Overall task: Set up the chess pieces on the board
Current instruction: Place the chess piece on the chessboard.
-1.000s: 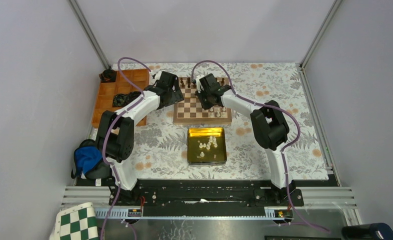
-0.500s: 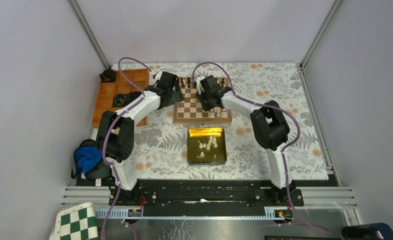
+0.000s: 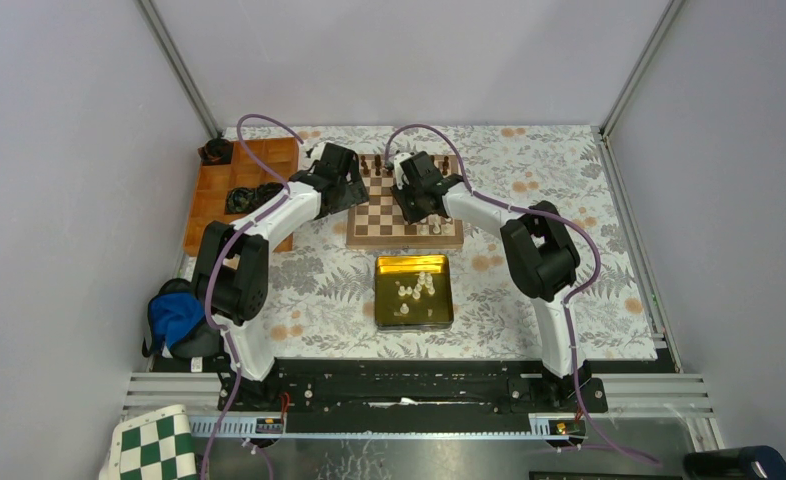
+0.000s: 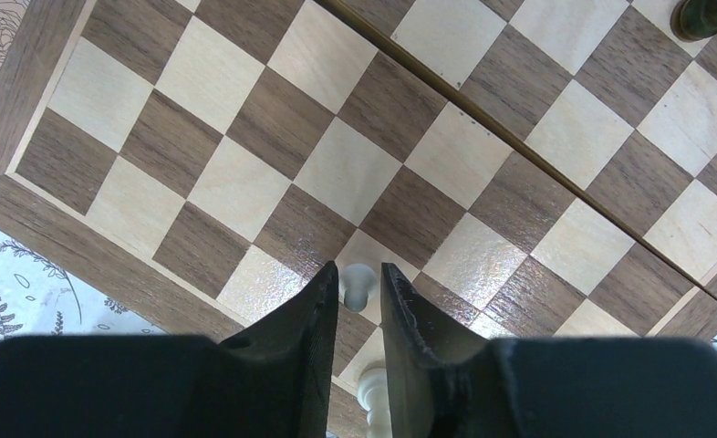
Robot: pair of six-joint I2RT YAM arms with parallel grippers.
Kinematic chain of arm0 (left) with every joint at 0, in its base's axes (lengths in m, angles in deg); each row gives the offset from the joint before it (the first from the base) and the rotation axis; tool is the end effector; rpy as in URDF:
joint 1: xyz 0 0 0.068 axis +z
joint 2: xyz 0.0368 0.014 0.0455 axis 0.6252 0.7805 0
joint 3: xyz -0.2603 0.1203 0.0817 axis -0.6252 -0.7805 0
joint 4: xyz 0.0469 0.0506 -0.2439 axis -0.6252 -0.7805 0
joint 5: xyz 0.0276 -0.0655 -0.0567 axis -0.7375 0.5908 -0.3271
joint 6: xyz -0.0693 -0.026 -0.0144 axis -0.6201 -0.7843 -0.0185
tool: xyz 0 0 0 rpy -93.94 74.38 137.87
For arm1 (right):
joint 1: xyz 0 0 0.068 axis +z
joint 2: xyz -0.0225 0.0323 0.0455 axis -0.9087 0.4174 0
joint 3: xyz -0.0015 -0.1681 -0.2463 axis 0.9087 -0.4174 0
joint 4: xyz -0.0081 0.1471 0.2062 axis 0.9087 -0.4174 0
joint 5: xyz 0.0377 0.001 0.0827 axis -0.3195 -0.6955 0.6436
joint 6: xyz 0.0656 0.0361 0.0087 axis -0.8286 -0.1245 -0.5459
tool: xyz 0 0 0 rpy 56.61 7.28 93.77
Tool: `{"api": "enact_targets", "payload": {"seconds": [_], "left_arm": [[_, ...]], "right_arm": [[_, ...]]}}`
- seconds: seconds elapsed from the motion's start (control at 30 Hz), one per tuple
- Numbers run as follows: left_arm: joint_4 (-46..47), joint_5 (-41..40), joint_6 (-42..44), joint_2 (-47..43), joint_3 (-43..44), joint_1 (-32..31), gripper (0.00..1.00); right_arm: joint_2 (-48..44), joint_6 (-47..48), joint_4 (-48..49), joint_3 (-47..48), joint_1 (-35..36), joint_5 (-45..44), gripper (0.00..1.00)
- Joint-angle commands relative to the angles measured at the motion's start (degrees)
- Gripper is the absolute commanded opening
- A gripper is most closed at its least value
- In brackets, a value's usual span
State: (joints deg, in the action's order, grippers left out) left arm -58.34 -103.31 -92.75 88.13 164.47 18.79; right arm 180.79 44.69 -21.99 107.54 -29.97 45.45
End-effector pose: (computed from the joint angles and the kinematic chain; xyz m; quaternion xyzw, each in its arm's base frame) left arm 0.3933 -0.1255 0.2334 -0.1827 0.9235 -0.0469 0.3340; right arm 0.4141 0.2952 0.1945 -0.3084 0.8719 0.1126 0.3633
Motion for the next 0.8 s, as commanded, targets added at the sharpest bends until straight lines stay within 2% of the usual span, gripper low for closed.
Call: {"api": "enact_targets", "payload": {"seconds": [0.0,0.47,0.67,0.77], "left_arm": [[0.16,-1.66,-0.29,-2.20,0.15,-0.31,0.95],[-0.36,-3.72,1.36,-4.05,2.01,-0.31,0.95],[0.42,-2.88,3.82,-7.34,1.36,-0.84,0.94],[2.63,-1.53,5.33,-10.07,-0.37,-3.05,0.93]], "right_arm": [[-4.21,-0.28,0.68,0.38,0.33,-0.63,0.31],[-6.16,0.39,-1.55,6.89,0.34,-0.64,0.36],[-10.21,-0.74,-1.95,7.68,0.31,-5.03,0.40],[-13.22,-2.21,-1.84,5.92,-0.13,-7.79,0.44]]}}
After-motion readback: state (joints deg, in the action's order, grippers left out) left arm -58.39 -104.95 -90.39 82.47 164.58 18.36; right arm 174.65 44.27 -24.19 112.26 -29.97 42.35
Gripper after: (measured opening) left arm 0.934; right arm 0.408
